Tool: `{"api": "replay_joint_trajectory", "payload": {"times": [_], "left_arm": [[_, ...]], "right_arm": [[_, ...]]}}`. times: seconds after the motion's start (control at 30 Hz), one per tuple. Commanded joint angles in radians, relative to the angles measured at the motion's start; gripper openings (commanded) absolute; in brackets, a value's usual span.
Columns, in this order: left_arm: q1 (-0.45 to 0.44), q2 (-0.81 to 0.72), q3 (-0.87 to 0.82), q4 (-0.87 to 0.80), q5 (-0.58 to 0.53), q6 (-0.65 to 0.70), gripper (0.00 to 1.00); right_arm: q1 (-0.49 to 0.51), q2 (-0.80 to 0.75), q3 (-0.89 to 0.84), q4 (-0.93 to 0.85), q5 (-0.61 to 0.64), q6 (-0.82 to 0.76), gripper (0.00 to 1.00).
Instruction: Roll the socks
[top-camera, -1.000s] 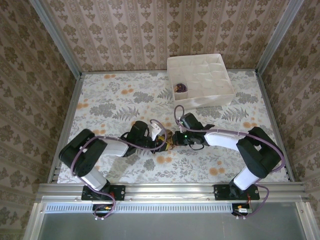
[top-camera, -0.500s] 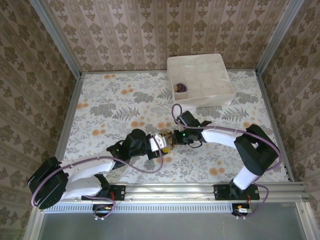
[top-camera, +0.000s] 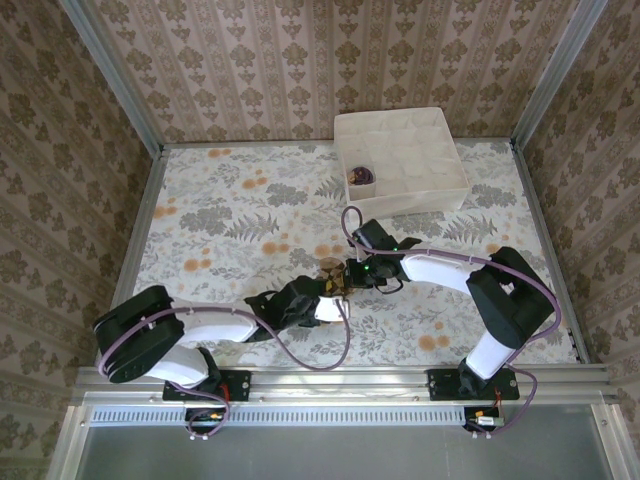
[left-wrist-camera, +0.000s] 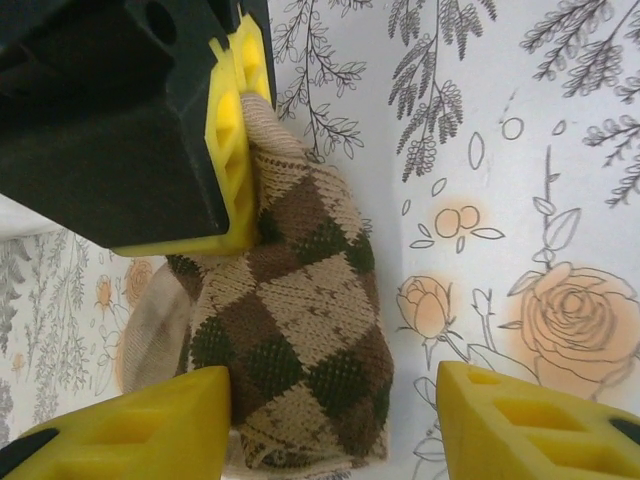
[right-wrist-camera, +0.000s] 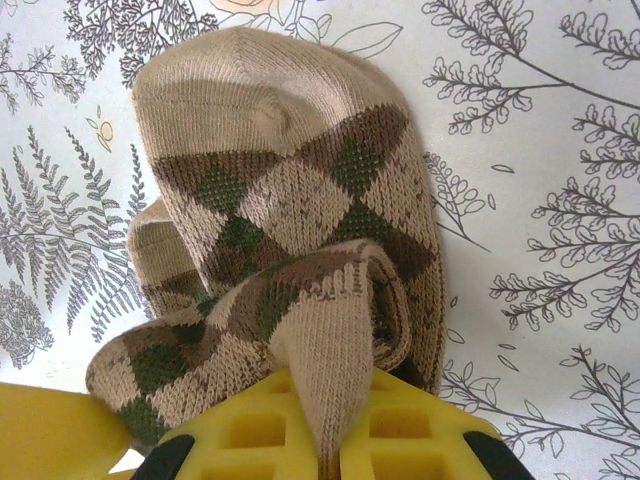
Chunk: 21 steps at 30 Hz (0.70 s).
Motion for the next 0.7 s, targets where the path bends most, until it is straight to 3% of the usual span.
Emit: {"api": "replay_joint_trajectory", "payload": {"times": [0.0,0.43,0.47,0.57,0.67], "left_arm": [[-0.005,0.023,0.028,0.074,-0.035,0.034,0.55],[0.02,0.15,0.044,0.093,-0.004,-0.017,0.55],[0.021,0.161,0.051,0.081,-0.003,-0.031,0.5],[0.025,0.176,0.07,0.041,0.0,-0.079,0.21],[0.033,0.164,0.072,0.004,0.038,-0.154,0.0]], "right_arm": [[0.001,0.027,0.011,-0.091,0.0,-0.014,0.01],[-0.011,0.029,0.024,-0.102,-0.051,0.001,0.01],[-0.012,0.025,0.024,-0.105,-0.053,0.004,0.02],[-0.019,0.006,0.026,-0.113,-0.061,0.011,0.06],[-0.024,-0.024,0.023,-0.126,-0.058,0.016,0.19]]}}
